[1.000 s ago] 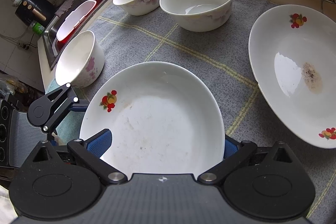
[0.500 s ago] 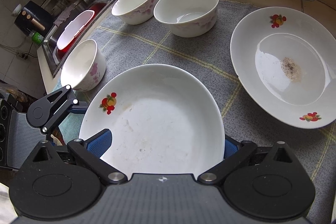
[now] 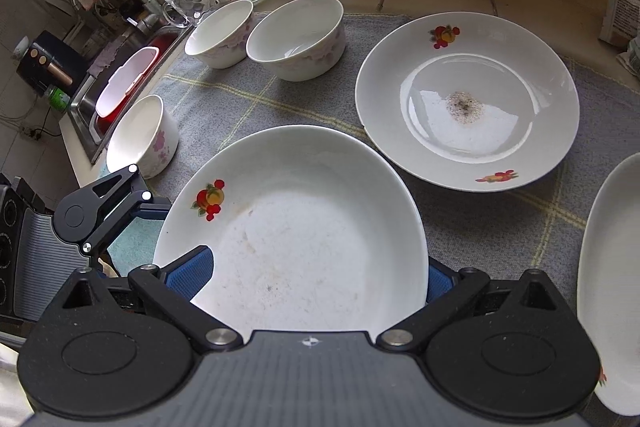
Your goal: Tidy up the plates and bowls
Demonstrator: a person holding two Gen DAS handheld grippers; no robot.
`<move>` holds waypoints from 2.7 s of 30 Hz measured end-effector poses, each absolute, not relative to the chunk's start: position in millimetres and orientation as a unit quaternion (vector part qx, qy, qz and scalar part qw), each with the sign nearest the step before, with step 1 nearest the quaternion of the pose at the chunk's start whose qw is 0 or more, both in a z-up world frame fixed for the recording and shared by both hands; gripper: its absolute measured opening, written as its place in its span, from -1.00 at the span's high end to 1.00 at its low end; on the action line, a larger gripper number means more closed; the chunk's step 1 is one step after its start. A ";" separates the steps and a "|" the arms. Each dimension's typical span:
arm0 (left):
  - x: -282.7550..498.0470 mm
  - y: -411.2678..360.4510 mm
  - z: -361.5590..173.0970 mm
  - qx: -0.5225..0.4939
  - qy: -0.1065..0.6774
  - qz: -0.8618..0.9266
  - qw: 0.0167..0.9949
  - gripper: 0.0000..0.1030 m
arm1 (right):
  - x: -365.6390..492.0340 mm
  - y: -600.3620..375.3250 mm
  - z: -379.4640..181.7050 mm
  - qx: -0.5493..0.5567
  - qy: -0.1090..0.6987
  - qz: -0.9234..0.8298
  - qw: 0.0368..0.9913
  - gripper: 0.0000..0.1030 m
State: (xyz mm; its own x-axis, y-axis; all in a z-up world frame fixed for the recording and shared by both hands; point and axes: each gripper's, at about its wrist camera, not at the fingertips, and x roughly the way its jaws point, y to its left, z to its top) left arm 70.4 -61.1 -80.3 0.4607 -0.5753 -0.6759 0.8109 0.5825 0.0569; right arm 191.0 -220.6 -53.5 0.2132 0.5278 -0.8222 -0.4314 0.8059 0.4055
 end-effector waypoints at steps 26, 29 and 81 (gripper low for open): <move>106.1 -198.4 -75.6 0.210 0.290 -0.469 0.807 -0.98 | 186.6 -369.3 -40.6 0.074 0.517 0.242 0.818 -1.00; 107.4 -211.5 -74.9 0.209 0.289 -0.472 0.806 -0.98 | 187.7 -382.7 -41.3 0.077 0.516 0.238 0.819 -1.00; 160.0 -273.6 -90.5 0.235 0.314 -0.466 0.793 -0.98 | 223.7 -455.4 -85.1 0.111 0.534 0.226 0.807 -1.00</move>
State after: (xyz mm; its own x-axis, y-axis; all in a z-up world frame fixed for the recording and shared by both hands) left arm 160.0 -273.6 -90.5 0.3696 -0.5909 -0.7171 0.8864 0.4556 0.0815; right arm 223.7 -455.4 -85.1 0.3275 0.4832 -0.8119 -0.2452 0.8733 0.4209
